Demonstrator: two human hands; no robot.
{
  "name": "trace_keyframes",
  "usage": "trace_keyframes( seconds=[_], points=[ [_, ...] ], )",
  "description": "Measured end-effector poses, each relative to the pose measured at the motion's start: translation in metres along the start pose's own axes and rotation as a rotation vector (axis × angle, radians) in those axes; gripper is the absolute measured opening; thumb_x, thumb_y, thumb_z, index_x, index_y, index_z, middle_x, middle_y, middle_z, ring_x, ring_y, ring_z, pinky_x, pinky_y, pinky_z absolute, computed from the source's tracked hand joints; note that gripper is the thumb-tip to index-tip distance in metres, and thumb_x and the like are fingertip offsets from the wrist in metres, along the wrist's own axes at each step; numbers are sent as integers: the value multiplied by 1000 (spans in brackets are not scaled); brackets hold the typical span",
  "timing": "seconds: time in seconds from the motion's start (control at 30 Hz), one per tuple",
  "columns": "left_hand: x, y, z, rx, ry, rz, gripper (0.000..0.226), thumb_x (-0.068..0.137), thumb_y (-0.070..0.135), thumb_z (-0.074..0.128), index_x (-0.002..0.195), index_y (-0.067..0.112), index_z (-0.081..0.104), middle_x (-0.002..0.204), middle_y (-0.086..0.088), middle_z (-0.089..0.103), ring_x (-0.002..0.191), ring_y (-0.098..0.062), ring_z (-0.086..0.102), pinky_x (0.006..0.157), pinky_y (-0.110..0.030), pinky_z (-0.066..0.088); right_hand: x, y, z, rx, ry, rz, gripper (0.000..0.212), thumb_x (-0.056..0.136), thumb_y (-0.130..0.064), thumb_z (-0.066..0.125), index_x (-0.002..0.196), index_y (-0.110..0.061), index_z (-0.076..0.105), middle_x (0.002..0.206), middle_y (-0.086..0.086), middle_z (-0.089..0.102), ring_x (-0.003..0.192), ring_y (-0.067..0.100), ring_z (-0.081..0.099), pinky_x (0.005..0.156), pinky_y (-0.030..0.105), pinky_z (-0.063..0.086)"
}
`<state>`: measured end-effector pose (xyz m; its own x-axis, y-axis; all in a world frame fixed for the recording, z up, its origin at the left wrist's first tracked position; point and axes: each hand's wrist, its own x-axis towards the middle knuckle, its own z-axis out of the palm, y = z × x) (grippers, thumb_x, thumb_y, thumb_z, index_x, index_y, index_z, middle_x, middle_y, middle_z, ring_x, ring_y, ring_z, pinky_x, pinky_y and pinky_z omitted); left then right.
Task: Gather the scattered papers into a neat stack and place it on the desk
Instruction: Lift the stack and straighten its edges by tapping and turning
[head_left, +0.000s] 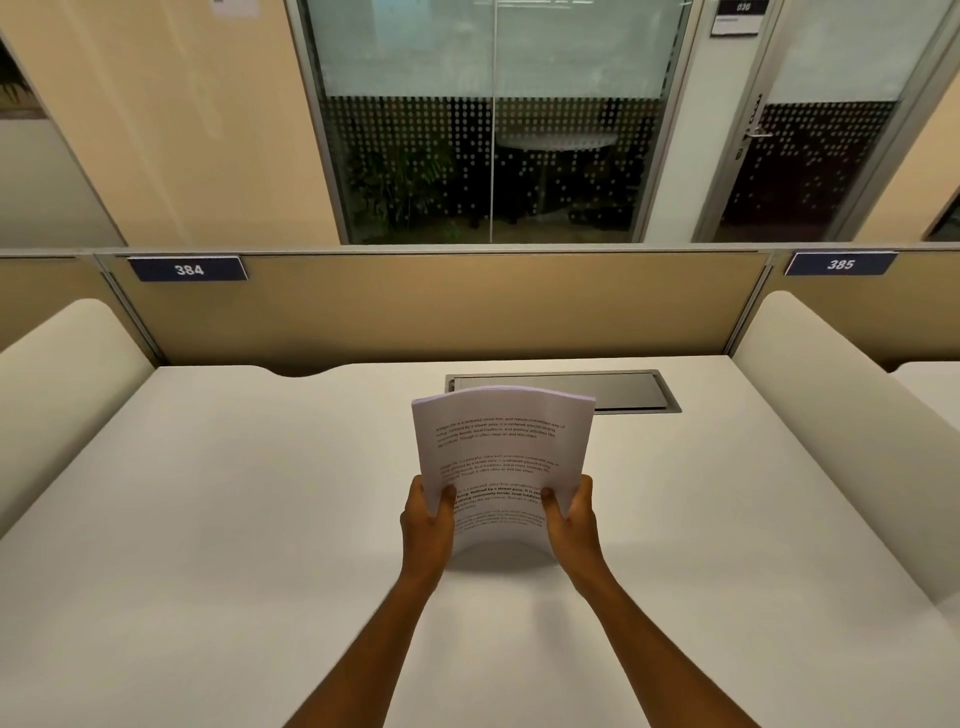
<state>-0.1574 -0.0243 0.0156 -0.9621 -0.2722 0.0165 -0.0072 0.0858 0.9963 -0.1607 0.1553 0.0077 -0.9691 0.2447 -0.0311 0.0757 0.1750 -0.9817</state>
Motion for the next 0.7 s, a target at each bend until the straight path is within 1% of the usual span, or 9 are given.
trace_keyframes(
  seconds=[0.07,0.1,0.17,0.23,0.43,0.5,0.53,0.63,0.7],
  points=[
    [2,-3,1,1,-3,-15,25,97,18,51,119,30,48,114,-1,62,103,-20,62,84,-40,59,0,1,-1,-9,-6,7,25,99,-22,49,118,-26,35,112,-6,54,92,2,59,58,9,51],
    [3,-2,2,0,-1,-11,25,97,17,52,119,29,48,115,-1,61,102,-20,62,83,-39,59,2,0,-1,-13,-11,8,26,99,-22,49,120,-24,35,114,-4,54,92,5,59,62,10,52],
    [7,0,2,9,0,6,22,97,18,52,118,25,49,114,-2,62,100,-19,63,78,-33,59,7,-5,-2,-19,-22,15,29,99,-24,49,124,-18,34,118,1,55,96,14,60,73,20,55],
    [12,1,0,37,-8,25,21,97,18,51,118,20,50,112,-3,63,97,-20,65,71,-27,59,14,-11,-5,-22,-40,24,30,99,-25,49,124,-17,35,118,3,55,100,21,61,79,31,57],
    [39,21,-10,153,-103,78,19,97,21,52,115,16,51,106,-3,64,89,-15,67,60,-18,57,38,-36,-21,83,-48,12,28,92,-23,63,117,-20,51,109,5,65,96,21,67,76,33,60],
    [53,32,-18,238,-157,131,18,96,21,53,112,13,51,103,-2,64,85,-14,67,56,-15,55,47,-45,-30,155,-43,-22,28,88,-21,69,113,-19,56,105,5,68,93,21,69,73,30,61],
    [60,38,-21,278,-191,165,17,96,20,53,111,11,51,101,-2,64,84,-14,68,56,-14,55,51,-50,-35,208,-44,-29,28,86,-19,71,111,-19,59,104,6,69,93,22,70,73,31,61],
    [79,56,-32,384,-280,259,16,96,21,52,106,8,53,99,-3,66,80,-13,68,59,-17,56,63,-60,-51,335,-53,-10,29,80,-14,76,105,-19,62,105,11,70,96,27,70,81,39,60],
    [89,68,-37,461,-321,303,14,97,22,50,102,9,52,98,-2,67,81,-15,70,62,-22,58,69,-62,-60,269,-72,-22,29,78,-16,78,102,-20,62,104,12,69,96,29,68,83,41,60]
  ],
)
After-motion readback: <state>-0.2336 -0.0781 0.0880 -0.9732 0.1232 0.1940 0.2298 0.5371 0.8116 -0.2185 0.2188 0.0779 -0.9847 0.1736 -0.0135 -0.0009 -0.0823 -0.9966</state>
